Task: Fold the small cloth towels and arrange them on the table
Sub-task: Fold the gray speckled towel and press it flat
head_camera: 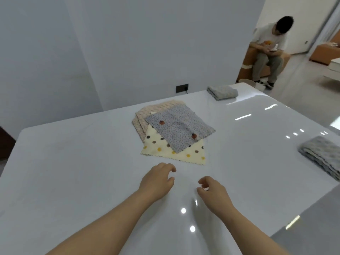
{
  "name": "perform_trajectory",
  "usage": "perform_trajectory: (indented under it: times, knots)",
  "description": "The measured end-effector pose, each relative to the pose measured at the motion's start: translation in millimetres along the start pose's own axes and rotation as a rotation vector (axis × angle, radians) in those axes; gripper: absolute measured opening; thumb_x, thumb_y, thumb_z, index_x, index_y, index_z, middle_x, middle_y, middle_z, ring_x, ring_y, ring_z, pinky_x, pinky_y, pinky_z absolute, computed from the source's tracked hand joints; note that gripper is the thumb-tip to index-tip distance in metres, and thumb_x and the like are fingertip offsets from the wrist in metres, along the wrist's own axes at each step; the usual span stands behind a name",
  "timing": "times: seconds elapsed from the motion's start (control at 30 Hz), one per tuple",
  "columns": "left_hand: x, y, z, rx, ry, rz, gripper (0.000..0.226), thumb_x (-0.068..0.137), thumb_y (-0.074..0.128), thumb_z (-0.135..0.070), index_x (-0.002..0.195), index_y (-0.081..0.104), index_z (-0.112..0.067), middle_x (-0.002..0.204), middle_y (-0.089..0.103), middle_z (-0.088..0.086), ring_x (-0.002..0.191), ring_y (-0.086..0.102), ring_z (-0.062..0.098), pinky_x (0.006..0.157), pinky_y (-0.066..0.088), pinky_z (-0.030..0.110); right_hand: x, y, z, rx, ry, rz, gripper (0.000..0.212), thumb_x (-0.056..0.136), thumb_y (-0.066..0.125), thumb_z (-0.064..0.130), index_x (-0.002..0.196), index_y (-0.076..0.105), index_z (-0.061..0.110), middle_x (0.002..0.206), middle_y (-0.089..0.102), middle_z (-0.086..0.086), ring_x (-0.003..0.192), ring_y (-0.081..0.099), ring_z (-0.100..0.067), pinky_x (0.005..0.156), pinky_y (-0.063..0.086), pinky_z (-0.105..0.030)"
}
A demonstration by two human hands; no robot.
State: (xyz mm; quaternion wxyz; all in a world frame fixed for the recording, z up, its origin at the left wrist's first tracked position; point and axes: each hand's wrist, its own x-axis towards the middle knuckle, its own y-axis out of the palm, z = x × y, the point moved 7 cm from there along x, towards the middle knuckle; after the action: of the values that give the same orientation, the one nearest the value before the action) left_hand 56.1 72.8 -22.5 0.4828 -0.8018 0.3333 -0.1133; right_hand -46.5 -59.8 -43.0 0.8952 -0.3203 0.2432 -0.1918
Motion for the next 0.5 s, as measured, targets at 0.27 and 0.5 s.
perform_trajectory:
  times: [0.27, 0.5]
  knots:
    - [69, 19, -31, -0.014, -0.209, -0.197, 0.03, 0.095, 0.038, -0.013, 0.122, 0.051, -0.017, 0.13, 0.048, -0.004, 0.119, 0.043, 0.013, 0.088, 0.036, 0.022, 92, -48, -29, -0.113, -0.139, 0.156, 0.034, 0.09, 0.044, 0.014, 0.123, 0.05, 0.015, 0.123, 0.053, -0.004, 0.109, 0.053, -0.018, 0.085, 0.043, -0.026]
    - [122, 27, -17, 0.081, -0.385, -0.227, 0.026, 0.096, 0.039, -0.024, 0.117, 0.049, -0.014, 0.12, 0.054, 0.001, 0.104, 0.052, 0.019, 0.073, 0.042, 0.031, 131, -44, -28, -0.293, -0.27, 0.105, 0.042, 0.089, 0.043, 0.023, 0.131, 0.039, 0.022, 0.115, 0.048, 0.004, 0.109, 0.047, -0.015, 0.085, 0.043, -0.026]
